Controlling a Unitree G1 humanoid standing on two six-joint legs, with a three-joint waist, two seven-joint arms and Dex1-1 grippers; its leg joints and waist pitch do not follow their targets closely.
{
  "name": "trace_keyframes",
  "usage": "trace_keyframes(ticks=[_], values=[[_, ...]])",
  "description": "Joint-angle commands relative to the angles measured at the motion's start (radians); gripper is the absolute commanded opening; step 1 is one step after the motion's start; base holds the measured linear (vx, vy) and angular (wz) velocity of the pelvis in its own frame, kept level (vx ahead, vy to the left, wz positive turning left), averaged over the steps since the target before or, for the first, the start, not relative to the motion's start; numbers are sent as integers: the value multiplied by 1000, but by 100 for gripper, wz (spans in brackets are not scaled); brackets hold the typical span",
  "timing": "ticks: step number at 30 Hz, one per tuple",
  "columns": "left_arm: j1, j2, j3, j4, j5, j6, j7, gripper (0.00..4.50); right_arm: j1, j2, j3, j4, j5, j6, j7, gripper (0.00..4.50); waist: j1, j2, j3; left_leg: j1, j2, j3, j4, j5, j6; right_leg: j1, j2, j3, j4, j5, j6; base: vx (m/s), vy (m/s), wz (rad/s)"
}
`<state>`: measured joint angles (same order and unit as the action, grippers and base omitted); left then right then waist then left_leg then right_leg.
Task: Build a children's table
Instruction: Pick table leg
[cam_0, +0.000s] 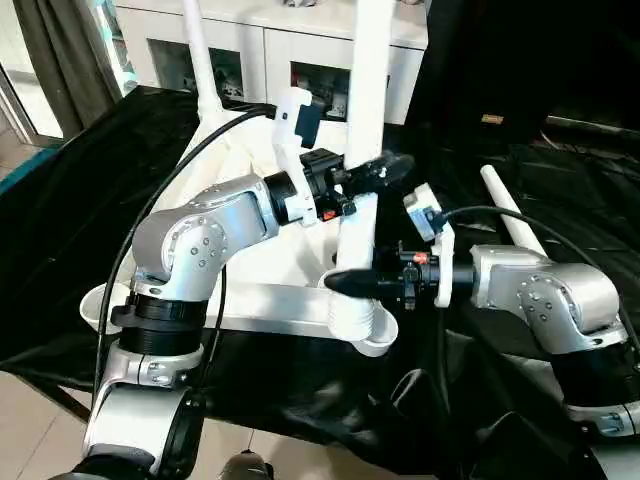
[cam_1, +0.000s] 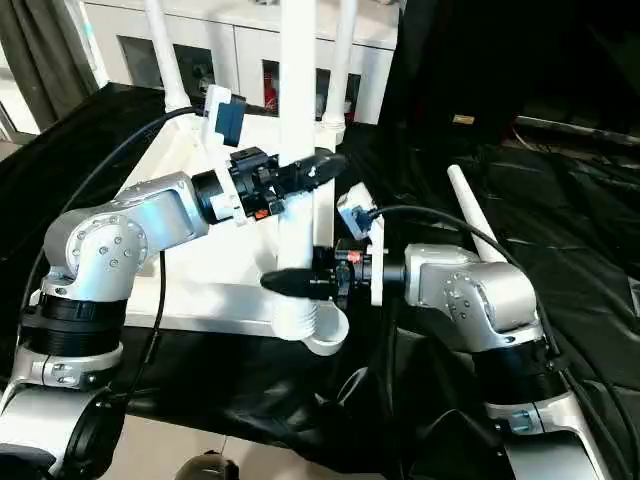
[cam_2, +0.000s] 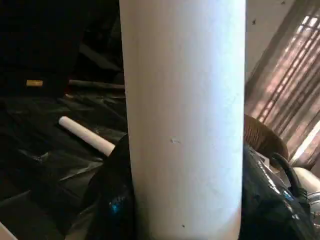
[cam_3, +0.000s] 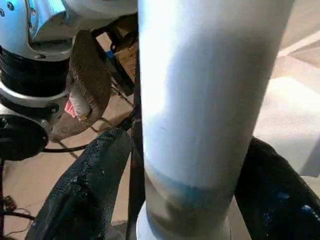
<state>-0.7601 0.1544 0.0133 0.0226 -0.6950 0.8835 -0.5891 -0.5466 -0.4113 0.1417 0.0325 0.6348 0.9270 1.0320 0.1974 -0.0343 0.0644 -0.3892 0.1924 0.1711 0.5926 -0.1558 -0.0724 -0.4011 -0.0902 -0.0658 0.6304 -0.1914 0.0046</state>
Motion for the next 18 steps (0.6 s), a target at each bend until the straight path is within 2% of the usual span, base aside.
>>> trace_keyframes(ticks=[1, 9, 18], values=[[-30, 6, -10, -9, -2, 2, -13, 185, -18, -10, 11, 11, -9, 0, 6, 319, -3, -14, -80, 16, 28, -4, -62, -138, -27, 51, -55, 39, -70, -159, -143, 0, 0, 0], [-24, -1, -4, -23, -8, 7, -9, 184, -18, -5, 27, 34, -39, -30, 2, 319, -1, -19, -82, 18, 30, -5, -64, -147, -41, 51, -55, 39, -69, -152, -138, 0, 0, 0], [-32, 8, -8, -9, -8, 15, -28, 184, -50, 11, 24, 63, -39, -36, 7, 319, -2, -23, -82, 19, 29, -6, -64, -154, -42, 51, -54, 39, -69, -152, -141, 0, 0, 0]])
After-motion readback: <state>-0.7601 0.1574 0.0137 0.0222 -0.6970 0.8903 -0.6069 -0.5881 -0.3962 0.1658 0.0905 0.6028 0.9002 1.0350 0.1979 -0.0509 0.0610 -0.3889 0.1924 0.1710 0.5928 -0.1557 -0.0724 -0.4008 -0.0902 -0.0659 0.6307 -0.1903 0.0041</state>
